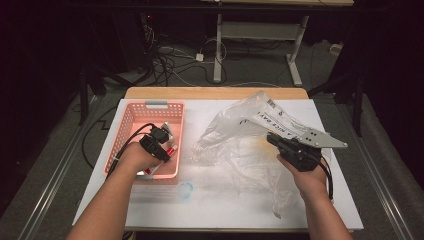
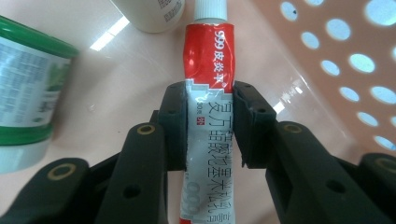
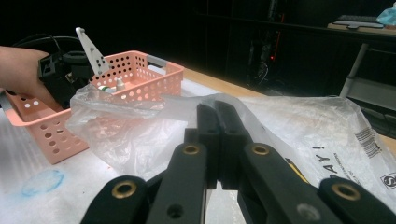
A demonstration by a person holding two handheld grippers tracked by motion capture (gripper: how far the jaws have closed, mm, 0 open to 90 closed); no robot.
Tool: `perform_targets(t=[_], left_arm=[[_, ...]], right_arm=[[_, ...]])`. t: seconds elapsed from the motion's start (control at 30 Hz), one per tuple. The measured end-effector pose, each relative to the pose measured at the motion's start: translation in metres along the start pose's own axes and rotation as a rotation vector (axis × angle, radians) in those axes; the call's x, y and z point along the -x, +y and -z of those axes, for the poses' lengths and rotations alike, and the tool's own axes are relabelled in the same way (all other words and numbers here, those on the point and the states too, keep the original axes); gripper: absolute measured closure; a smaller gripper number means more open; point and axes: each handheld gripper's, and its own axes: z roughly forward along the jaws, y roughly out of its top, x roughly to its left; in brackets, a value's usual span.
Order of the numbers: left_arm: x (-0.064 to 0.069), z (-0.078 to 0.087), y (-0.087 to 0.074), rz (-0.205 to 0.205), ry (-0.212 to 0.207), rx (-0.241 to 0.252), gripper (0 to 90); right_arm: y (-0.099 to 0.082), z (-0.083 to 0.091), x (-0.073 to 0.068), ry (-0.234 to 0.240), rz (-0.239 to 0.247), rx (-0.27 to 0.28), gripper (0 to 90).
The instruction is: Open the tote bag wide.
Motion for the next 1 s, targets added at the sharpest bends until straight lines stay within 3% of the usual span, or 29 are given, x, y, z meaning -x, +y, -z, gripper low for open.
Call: perform_targets(t=[0.3, 0.43, 0.77, 1.0], left_arm=[[0.001, 0.002, -0.002, -0.007, 0.014, -0.003, 67.0], [-0.001, 0.007, -0.006, 0.006, 0.008, 0.017, 67.0], [0.001, 0.028, -0.025, 0.006, -0.024, 0.168, 67.1], [0.006, 0.039, -0.037, 0.019, -0.015, 0.265, 67.0]], right_arm=[[0.002, 0.002, 0.001, -0.006, -0.007, 0.018, 90.0], [0.002, 0.003, 0.002, -0.005, -0.005, 0.020, 90.0], [0.002, 0.003, 0.002, -0.005, -0.009, 0.019, 90.0], [0.002, 0.003, 0.000, 0.001, -0.009, 0.019, 90.0]])
